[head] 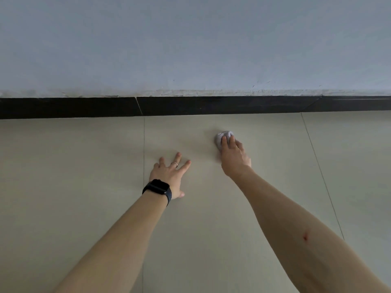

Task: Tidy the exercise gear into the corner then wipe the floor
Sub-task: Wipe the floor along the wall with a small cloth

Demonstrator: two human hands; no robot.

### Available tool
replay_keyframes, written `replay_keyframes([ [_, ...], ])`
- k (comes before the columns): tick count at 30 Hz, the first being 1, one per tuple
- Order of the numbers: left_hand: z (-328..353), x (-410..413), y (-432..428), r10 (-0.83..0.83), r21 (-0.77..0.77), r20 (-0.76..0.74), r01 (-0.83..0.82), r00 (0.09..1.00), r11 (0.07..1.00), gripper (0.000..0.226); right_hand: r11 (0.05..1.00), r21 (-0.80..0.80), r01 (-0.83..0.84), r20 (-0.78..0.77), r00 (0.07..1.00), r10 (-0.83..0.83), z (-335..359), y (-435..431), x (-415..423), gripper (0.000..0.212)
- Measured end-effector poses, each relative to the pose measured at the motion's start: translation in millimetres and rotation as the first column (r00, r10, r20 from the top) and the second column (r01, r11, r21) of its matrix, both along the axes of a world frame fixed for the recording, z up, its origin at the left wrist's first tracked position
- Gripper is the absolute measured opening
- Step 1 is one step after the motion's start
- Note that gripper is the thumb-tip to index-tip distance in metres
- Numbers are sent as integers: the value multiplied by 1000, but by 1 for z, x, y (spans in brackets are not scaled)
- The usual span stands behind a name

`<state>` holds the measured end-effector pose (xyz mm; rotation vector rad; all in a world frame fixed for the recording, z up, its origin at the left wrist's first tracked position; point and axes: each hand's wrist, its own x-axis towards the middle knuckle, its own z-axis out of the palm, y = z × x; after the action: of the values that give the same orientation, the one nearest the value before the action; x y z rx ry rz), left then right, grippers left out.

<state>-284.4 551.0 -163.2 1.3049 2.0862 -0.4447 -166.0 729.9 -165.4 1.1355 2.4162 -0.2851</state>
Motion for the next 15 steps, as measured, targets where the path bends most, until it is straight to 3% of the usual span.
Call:
replay_keyframes([
  [2, 8, -7, -12, 46, 53, 142, -54, 989, 997, 90, 995, 54, 84, -23, 996, -83, 7, -11, -3, 57],
  [4, 23, -29, -28, 86, 124, 190, -111, 978, 986, 77, 986, 47, 157, -114, 982, -151, 15, -22, -14, 43],
  [9, 68, -137, -101, 215, 235, 73, -226, 974, 945, 58, 980, -182, 85, -414, 897, -155, 49, -93, -88, 25],
  [15, 114, -239, -226, 372, 247, -93, -341, 923, 907, 46, 948, -299, -106, -661, 739, -126, 90, -205, -187, 33],
])
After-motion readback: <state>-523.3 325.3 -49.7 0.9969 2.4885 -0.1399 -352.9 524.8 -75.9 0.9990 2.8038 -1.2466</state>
